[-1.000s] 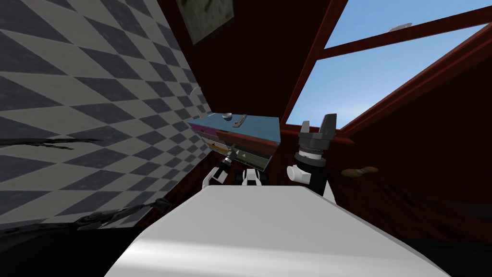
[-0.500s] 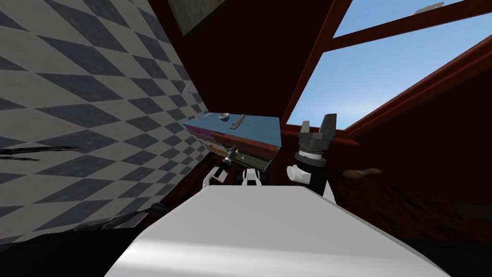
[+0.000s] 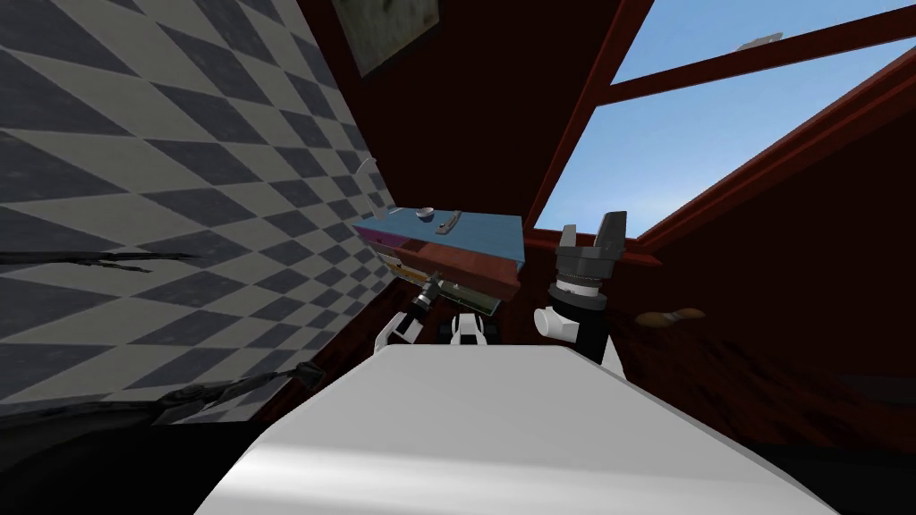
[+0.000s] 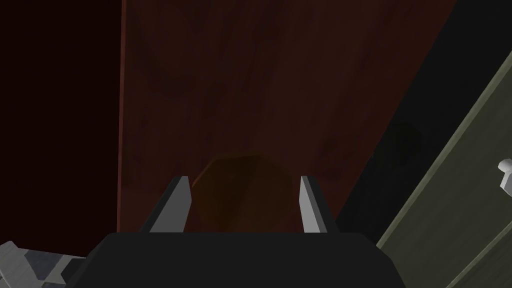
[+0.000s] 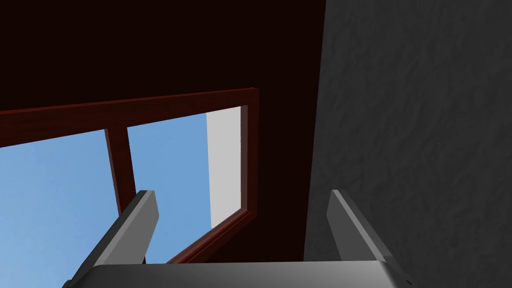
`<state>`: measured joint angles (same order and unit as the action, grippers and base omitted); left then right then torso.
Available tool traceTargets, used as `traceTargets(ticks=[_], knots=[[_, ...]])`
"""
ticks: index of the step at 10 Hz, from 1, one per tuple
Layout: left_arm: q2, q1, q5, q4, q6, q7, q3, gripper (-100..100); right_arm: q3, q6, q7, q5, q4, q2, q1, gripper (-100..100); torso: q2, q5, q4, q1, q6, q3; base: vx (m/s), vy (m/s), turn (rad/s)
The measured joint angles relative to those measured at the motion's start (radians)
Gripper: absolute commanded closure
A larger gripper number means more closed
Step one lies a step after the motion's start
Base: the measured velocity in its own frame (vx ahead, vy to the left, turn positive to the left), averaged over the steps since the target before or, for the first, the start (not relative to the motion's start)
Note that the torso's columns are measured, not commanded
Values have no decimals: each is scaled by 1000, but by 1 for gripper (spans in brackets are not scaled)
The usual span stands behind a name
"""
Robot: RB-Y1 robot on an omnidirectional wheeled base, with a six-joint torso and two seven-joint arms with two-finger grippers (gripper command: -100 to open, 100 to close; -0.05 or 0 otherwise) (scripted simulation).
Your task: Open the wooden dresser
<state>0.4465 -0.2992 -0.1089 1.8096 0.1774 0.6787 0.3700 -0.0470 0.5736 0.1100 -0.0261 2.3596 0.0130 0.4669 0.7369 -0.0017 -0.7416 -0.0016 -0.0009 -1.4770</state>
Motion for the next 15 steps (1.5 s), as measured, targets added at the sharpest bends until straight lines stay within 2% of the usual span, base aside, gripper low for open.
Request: traceTargets(ticks=[6,8,9,11,13,14,15], knots=[[72,-165,-60,131,88,-26,113,100,0,0,0,0,0,0,0,0,2,2,2,6,-2,1,61,43,246],[109,-231,-81,177,121,-34,151,100,0,0,0,0,0,0,0,0,2,2,1,5,0,0,61,43,180],[111,-237,-83,180,128,-35,160,100,0,0,0,0,0,0,0,0,2,1,1,3,0,1,-121,78,-77],[89,-223,-87,178,110,-40,164,100,0,0,0,0,0,0,0,0,9,2,1,8,0,5,-150,122,-39],[75,-212,-90,174,91,-42,168,100,0,0,0,0,0,0,0,0,4,1,1,2,0,2,-162,116,-38],[68,-203,-90,171,82,-42,169,-100,0,0,0,0,0,0,0,0,4,1,0,3,0,1,-115,95,-186],[51,-190,-94,174,60,-44,168,-100,0,0,0,0,0,0,0,0,0,1,2,1,1,0,-78,67,-177]])
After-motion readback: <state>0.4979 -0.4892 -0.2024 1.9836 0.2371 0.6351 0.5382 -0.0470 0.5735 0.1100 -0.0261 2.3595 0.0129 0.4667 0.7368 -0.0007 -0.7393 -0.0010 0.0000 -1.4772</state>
